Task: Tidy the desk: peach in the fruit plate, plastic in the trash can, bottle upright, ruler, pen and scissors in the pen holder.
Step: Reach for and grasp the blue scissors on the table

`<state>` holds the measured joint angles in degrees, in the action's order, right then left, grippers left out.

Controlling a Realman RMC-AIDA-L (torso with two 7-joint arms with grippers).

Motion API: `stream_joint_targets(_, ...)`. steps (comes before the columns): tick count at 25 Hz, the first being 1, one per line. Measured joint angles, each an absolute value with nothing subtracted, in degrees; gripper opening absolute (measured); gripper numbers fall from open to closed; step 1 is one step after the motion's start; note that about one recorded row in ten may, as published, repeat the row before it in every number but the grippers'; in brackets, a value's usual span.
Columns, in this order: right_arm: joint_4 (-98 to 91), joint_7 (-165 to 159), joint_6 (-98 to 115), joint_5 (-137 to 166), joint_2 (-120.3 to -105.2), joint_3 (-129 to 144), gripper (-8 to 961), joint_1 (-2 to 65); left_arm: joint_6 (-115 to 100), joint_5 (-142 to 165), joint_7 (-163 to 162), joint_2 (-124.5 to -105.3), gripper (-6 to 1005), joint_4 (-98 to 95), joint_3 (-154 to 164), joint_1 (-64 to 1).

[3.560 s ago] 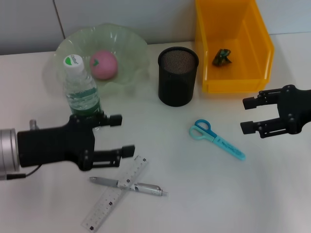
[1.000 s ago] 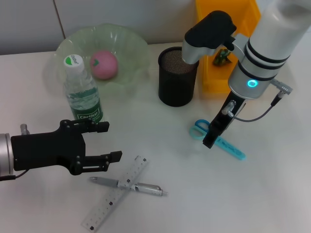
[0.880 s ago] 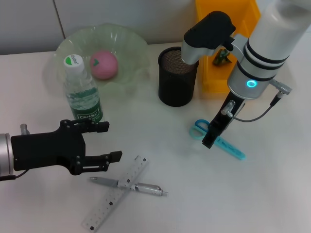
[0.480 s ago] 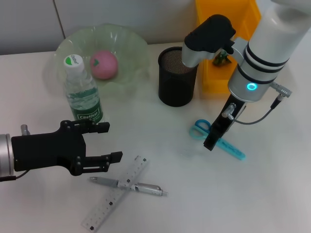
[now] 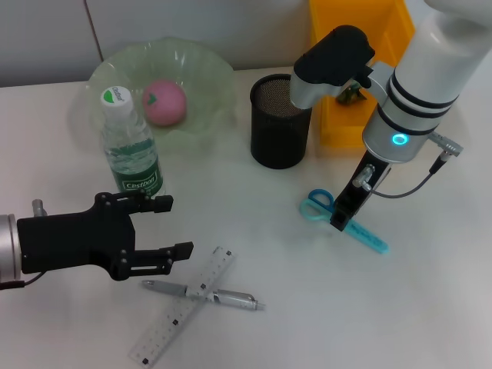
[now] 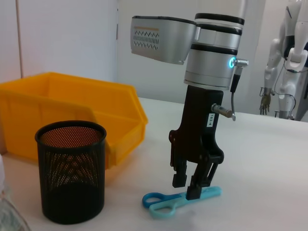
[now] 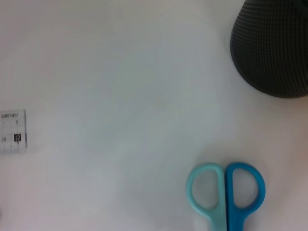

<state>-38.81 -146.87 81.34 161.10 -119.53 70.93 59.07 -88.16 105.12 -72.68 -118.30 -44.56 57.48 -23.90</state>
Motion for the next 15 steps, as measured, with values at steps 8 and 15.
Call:
stream_joint_targets(8, -38.7, -146.87, 81.11, 161.21, -119.53, 71.17, 384, 59.06, -88.25, 105.12, -72.68, -118.3, 797, -44.56, 57.48, -23.73)
stream_joint_targets(15, -38.67, -147.55, 81.11, 161.09, -119.53, 72.77, 372, 59.06, -88.39, 105.12, -72.68, -118.24, 797, -44.56, 57.39, -23.64)
